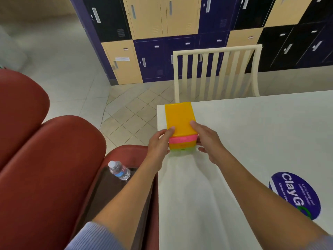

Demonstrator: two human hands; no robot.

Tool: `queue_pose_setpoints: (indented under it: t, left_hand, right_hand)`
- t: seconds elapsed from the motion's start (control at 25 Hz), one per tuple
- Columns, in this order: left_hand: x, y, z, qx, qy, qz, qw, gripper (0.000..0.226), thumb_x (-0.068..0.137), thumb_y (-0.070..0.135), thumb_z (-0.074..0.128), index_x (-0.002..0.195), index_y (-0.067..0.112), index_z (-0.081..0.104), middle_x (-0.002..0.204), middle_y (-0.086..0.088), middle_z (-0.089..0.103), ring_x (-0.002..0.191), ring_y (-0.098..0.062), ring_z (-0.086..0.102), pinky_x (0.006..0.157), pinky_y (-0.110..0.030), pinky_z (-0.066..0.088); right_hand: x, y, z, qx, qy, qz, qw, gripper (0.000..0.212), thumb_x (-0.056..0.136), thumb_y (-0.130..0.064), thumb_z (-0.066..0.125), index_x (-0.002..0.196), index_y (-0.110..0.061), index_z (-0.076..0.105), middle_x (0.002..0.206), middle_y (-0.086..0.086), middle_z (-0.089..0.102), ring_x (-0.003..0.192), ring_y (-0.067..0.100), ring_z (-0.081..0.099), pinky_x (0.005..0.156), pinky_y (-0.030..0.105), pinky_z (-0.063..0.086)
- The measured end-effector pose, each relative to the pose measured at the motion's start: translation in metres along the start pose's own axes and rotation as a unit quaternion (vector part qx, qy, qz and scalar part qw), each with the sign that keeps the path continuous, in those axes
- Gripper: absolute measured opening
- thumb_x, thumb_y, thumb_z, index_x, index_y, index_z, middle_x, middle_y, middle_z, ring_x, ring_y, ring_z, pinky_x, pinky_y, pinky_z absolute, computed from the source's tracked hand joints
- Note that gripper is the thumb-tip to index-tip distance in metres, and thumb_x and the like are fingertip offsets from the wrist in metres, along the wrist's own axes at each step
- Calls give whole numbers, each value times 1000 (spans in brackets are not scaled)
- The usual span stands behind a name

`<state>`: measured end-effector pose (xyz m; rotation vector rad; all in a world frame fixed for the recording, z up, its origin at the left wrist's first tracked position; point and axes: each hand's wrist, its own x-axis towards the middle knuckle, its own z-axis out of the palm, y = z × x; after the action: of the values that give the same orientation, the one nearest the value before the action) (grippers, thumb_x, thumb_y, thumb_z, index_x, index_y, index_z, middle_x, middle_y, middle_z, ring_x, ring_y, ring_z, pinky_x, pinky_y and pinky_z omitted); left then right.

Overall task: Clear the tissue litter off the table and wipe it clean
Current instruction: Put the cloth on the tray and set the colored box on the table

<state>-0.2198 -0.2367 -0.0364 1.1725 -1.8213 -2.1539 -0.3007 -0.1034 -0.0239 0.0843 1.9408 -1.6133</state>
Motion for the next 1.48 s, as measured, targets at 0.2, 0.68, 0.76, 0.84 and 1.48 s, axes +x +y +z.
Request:
queue_pose_setpoints:
  t: [0.2,0.68,0.76,0.84,1.48]
  left_hand:
    - [30,22,-9,10,39,21,999,54,84,56,63,123,19,56,116,-1,64,101,-18,63,81,-34,50]
    - [80,48,-26,40,41,10,998,55,85,68,45,121,27,49,133,-3,54,120,-25,52,100,-44,46]
    - [83,47,-28,52,24,-15,998,71,84,72,39,137,25,43,141,-6,48,127,-28,47,103,-46,42]
    - [86,45,-30,57,7,-31,998,74,84,75,34,140,26,42,142,-9,47,127,-31,47,104,-47,40]
    - [59,16,-63,24,26,-26,999,64,89,69,39,133,24,53,124,-8,59,113,-25,57,100,-44,44]
  right_hand:
    - [35,-20,21,-17,-16,2,1000,40,88,-62,51,113,-31,51,116,1,58,104,23,57,80,36,42]
    - [74,-50,52,-22,-45,13,999,42,88,-64,46,110,-28,46,107,0,57,95,21,56,77,35,45]
    - [76,-51,53,-19,-47,12,999,41,89,-63,46,110,-28,46,106,0,57,94,21,57,77,36,45]
    - [77,-52,54,-18,-47,14,999,40,89,-62,46,110,-28,45,105,0,56,95,21,56,79,36,45]
    - [40,-40,51,-11,36,-14,999,34,94,-60,34,103,-29,44,123,5,53,115,25,51,101,44,41]
